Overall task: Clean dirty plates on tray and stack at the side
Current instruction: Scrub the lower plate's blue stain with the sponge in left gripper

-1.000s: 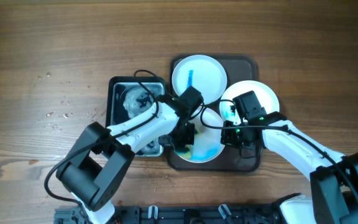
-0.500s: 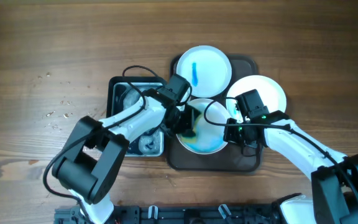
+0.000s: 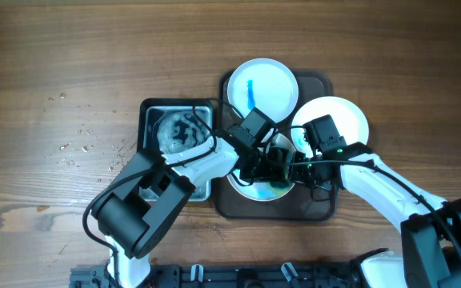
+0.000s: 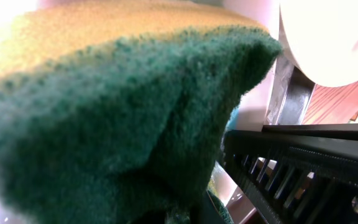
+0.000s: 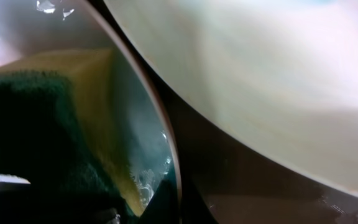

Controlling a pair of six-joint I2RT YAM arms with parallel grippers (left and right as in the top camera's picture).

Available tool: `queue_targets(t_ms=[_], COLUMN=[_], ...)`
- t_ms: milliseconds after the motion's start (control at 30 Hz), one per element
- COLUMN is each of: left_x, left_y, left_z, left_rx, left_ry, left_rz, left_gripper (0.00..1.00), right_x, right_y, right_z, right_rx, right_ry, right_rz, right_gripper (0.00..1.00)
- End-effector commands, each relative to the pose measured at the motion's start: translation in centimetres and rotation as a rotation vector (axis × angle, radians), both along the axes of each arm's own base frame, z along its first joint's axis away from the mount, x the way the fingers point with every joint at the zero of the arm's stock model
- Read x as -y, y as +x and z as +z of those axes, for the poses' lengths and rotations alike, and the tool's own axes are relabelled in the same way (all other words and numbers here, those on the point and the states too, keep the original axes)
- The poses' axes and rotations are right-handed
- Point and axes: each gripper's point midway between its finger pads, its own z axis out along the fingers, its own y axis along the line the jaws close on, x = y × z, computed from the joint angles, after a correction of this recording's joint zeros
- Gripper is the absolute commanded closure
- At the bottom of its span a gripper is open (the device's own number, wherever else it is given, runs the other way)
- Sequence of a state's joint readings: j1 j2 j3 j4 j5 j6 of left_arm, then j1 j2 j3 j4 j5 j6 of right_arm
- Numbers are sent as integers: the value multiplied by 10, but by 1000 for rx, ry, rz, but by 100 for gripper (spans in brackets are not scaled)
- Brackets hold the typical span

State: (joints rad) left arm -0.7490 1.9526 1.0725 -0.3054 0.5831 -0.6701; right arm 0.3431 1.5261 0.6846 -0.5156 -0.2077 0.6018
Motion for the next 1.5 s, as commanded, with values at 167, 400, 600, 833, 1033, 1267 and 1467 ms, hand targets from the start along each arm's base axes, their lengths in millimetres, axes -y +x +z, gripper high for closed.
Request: queue_targets(t_ms=[167, 400, 600, 833, 1033, 1267, 1467], left_x=[-43, -144, -176, -156, -95, -41, -5], left_y=[-10, 17, 28, 50, 63, 53, 17], left_z=[-26, -28, -18, -16, -4, 6, -9], left_rx=[-165, -8, 118, 198, 201, 177, 59], left_ry=[139, 581, 734, 648, 348, 135, 31], left_rz=[79, 252, 238, 268, 244, 168, 56], left_gripper=[96, 96, 96, 96, 96, 96, 96], right_x=[19, 19, 19, 19, 19, 19, 19], right_y=[-17, -17, -17, -17, -17, -17, -17], right_z=[-21, -21, -21, -21, -21, -21, -21], right_rx=[-58, -57, -57, -56, -54, -50, -51], right_ry=[-108, -107, -107, -108, -109, -111, -111], right_rz=[10, 9, 9, 12, 23, 45, 44], right_gripper=[96, 96, 96, 96, 96, 96, 96])
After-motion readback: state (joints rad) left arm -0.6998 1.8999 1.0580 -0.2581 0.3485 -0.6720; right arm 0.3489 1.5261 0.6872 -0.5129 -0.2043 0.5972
